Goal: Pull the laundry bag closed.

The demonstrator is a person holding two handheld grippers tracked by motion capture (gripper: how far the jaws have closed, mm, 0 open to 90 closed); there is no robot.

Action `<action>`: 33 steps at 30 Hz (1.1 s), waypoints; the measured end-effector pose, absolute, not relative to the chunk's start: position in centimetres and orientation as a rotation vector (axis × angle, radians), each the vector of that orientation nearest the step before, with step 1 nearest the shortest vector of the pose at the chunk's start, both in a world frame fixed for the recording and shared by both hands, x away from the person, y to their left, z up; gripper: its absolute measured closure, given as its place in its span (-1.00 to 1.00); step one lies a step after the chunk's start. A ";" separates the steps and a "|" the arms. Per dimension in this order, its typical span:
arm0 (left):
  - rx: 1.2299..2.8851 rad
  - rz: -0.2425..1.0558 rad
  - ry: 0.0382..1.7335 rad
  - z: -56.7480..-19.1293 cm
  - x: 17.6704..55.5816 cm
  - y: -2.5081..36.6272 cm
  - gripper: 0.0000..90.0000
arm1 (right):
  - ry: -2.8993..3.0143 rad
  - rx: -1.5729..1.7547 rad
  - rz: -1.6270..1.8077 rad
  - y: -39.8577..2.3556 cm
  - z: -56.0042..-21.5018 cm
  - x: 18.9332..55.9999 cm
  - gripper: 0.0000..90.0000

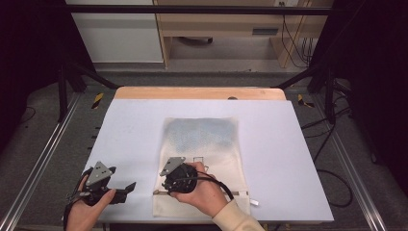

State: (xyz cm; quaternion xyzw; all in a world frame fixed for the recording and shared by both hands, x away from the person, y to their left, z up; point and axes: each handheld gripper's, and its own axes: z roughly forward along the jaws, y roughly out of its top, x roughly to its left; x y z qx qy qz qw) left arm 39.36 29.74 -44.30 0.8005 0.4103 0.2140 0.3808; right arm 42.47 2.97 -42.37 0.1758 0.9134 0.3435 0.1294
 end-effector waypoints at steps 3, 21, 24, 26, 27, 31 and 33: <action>2.040 0.535 1.043 -44.3 39.2 29.6 -0.82 | 2.666 0.491 1.015 3.0 -42.3 42.3 0.38; 2.021 0.541 1.056 -44.1 39.3 29.8 -0.71 | 2.719 0.432 1.023 3.7 -43.0 42.2 0.81; 2.023 0.541 1.058 -44.1 39.2 29.8 -0.70 | 2.719 0.441 1.028 3.8 -43.0 42.3 0.85; 2.020 0.548 1.056 -44.1 39.2 29.8 -0.67 | 2.728 0.432 1.037 3.7 -42.9 42.2 0.85; 2.017 0.544 1.054 -44.1 39.2 29.8 -0.66 | 2.729 0.430 1.043 3.6 -42.9 42.2 0.84; 2.019 0.536 1.044 -44.0 39.2 29.8 -0.64 | 2.729 0.442 1.053 3.6 -42.9 42.4 0.83; 2.021 0.524 1.049 -44.1 39.3 29.7 -0.63 | 2.734 0.438 1.058 3.7 -43.0 42.4 0.82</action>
